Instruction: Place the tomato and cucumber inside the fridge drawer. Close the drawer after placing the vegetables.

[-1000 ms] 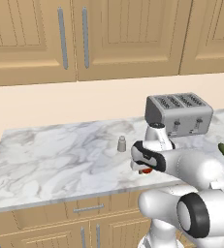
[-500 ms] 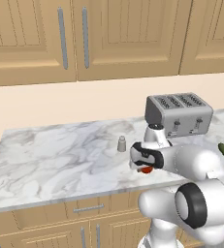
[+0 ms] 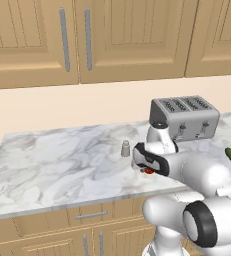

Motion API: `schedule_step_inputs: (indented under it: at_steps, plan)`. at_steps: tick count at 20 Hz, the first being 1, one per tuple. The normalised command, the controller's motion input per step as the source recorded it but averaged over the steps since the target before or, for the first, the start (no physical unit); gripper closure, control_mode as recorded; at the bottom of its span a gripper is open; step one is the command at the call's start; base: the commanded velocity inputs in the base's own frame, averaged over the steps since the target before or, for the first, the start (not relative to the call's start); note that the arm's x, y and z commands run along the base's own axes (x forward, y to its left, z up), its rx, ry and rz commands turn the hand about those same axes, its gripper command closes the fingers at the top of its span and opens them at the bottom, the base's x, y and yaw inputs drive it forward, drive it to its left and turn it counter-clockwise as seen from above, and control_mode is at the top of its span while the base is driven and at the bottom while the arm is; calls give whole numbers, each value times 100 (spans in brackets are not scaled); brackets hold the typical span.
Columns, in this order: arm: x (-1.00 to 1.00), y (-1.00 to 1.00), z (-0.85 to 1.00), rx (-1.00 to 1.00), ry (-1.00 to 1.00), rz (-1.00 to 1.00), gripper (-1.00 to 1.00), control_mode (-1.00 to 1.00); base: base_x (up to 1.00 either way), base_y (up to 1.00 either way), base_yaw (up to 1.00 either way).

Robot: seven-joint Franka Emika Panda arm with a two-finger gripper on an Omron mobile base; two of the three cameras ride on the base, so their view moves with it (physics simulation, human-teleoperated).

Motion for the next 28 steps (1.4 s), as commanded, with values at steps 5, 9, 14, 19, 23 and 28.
schedule_step_inputs:
  at_steps: [5,9,14,19,23,28]
  plan:
    - [-73,-7,100,0,-14,-2,100,-100,0,0,0]
    - [-81,0,95,0,-7,-4,100,-100,0,0,0]
    - [-100,0,65,0,-20,-4,100,-100,0,0,0]
    - [-87,0,17,0,-19,-2,100,-100,0,0,0]
    - [-15,1,0,0,1,0,100,-100,0,0,0]
    - [-29,1,-2,0,-15,0,100,-100,0,0,0]
